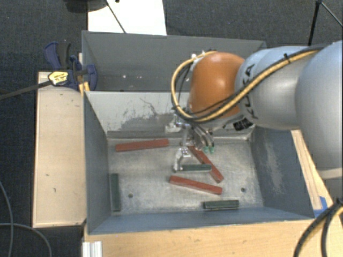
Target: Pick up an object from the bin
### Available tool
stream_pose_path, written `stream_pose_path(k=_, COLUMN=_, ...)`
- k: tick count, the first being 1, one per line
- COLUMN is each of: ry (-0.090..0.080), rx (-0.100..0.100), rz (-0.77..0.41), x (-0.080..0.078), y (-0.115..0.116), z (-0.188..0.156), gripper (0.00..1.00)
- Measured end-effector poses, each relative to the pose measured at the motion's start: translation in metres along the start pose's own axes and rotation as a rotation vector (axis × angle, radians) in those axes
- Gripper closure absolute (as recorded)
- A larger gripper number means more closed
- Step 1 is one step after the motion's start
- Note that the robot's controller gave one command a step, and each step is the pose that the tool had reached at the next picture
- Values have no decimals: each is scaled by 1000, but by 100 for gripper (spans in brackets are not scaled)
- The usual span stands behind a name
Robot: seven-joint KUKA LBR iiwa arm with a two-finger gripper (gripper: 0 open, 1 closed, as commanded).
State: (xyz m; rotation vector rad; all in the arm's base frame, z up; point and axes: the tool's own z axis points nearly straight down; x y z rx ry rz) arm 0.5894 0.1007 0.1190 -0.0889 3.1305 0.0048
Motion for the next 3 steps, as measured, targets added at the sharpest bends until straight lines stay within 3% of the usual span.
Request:
stream_pose_path(k=1, ry=-9, rx=1, rz=-162, x=40, y=-14, z=43, gripper=100)
stream_pose_path(k=2, ry=-9, rx=1, rz=-161, x=40, y=-14, z=43, gripper=100)
stream_pose_path(k=3, ry=0, rx=1, rz=-205, x=37, y=20, z=-131, gripper=100)
